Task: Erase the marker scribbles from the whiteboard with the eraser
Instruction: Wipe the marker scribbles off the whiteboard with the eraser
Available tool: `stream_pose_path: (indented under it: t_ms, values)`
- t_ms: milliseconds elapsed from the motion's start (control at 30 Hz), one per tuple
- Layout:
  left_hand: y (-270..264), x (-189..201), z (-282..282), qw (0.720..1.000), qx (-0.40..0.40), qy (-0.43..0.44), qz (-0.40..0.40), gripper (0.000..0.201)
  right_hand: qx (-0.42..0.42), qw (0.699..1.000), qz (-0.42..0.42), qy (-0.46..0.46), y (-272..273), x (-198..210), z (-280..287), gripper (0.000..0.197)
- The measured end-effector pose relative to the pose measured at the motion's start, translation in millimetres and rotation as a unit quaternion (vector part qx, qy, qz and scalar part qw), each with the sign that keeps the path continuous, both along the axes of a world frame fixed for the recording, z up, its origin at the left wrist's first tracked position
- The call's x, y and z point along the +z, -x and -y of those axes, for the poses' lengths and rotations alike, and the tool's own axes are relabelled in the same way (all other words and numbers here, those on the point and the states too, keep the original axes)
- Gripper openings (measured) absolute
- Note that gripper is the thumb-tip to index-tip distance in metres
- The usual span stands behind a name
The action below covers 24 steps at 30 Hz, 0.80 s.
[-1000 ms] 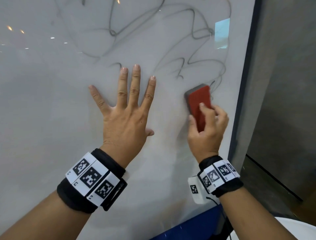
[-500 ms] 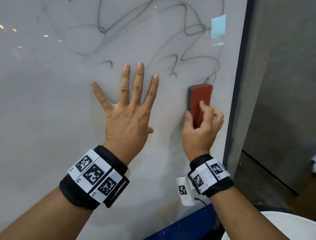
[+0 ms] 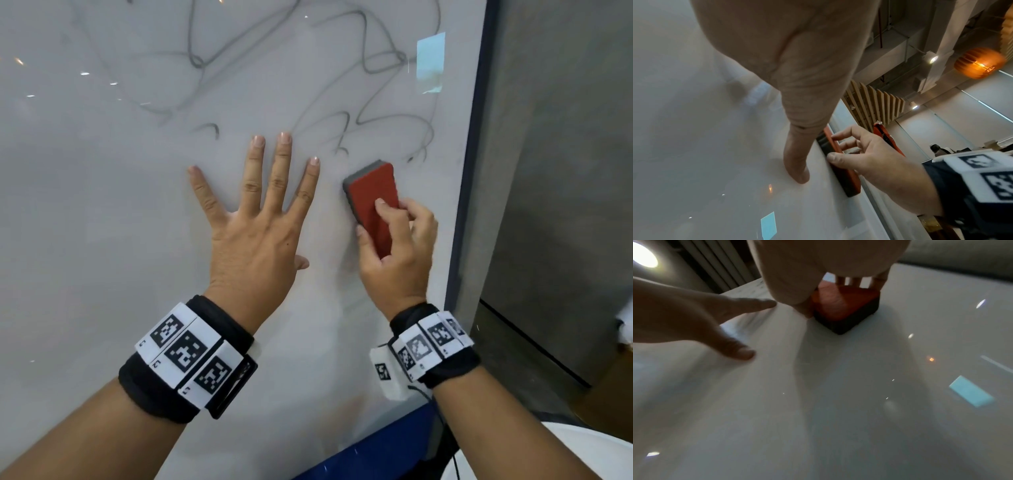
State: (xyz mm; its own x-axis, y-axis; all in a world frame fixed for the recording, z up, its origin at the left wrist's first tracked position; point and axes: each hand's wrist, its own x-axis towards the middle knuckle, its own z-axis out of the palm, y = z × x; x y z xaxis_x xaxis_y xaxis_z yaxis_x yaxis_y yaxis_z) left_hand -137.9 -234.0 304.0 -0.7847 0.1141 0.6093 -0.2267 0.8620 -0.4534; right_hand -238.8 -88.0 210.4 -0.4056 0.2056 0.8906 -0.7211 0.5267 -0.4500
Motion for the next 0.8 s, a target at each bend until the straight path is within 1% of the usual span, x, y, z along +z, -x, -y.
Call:
stream_pose_path:
  t_ms: [33,67,133,167,200,233,300,333,367,400,433,467,533,567,600,633,667,733,767,800]
  values:
    - [0,0,1,1.000,-0.001,0.000,0.000,0.131,-0.014,1.000,0.005,0.017,8,3,-7,0.038]
    - [0,0,1,1.000,-0.002,-0.001,0.001,0.130,-0.025,0.997,0.025,0.068,16,9,-13,0.038]
    - [0,-1,1,1.000,-0.002,-0.001,0.003,0.130,-0.016,0.979,0.080,0.187,24,23,-20,0.041]
    - [0,-1,1,1.000,-0.002,0.001,0.003,0.130,-0.014,0.973,0.091,0.209,23,28,-16,0.041]
    - [0,-1,1,1.000,-0.003,0.002,0.003,0.129,-0.015,0.976,0.086,0.200,17,29,-9,0.041]
    - [0,-2,1,1.000,-0.003,0.002,0.002,0.130,-0.010,0.984,0.066,0.167,10,26,0,0.040]
    - [0,-1,1,1.000,-0.004,0.003,-0.001,0.130,0.018,0.997,0.010,0.071,-6,17,15,0.039]
    - [0,-1,2,1.000,-0.004,0.003,-0.001,0.131,0.027,0.999,-0.009,0.031,-9,12,17,0.038]
    - [0,-1,2,1.000,-0.005,0.003,-0.001,0.130,0.028,0.999,-0.016,0.010,-8,11,15,0.038]
    - [-1,0,3,1.000,-0.006,0.001,0.001,0.130,0.020,1.000,-0.018,0.012,-4,14,11,0.039]
    - [-1,0,3,1.000,-0.007,-0.001,0.003,0.129,0.011,0.999,-0.009,0.040,2,18,6,0.039]
    - [-2,-1,3,1.000,-0.007,-0.003,0.005,0.128,0.008,0.996,0.010,0.087,8,24,-1,0.039]
    - [-2,-2,4,1.000,-0.006,-0.001,0.006,0.126,0.021,0.979,0.057,0.194,18,39,-9,0.040]
    - [-3,-2,4,1.000,-0.006,0.001,0.006,0.125,0.021,0.972,0.073,0.222,19,44,-8,0.040]
    - [-3,-2,5,1.000,-0.007,0.003,0.006,0.124,0.015,0.970,0.080,0.229,16,47,-3,0.040]
    - [-3,-3,5,1.000,-0.008,0.006,0.005,0.124,0.014,0.974,0.073,0.216,10,46,3,0.040]
    - [-3,-3,6,1.000,-0.007,0.009,0.004,0.124,0.016,0.982,0.049,0.179,4,42,10,0.039]
    - [-4,-3,8,1.000,-0.008,0.013,0.001,0.123,0.029,0.997,-0.002,0.075,-8,29,20,0.038]
    - [-5,-3,9,1.000,-0.010,0.015,0.000,0.123,0.028,0.999,-0.015,0.033,-9,25,19,0.038]
    - [-5,-3,10,1.000,-0.013,0.018,0.000,0.123,0.017,1.000,-0.020,0.014,-6,25,14,0.037]
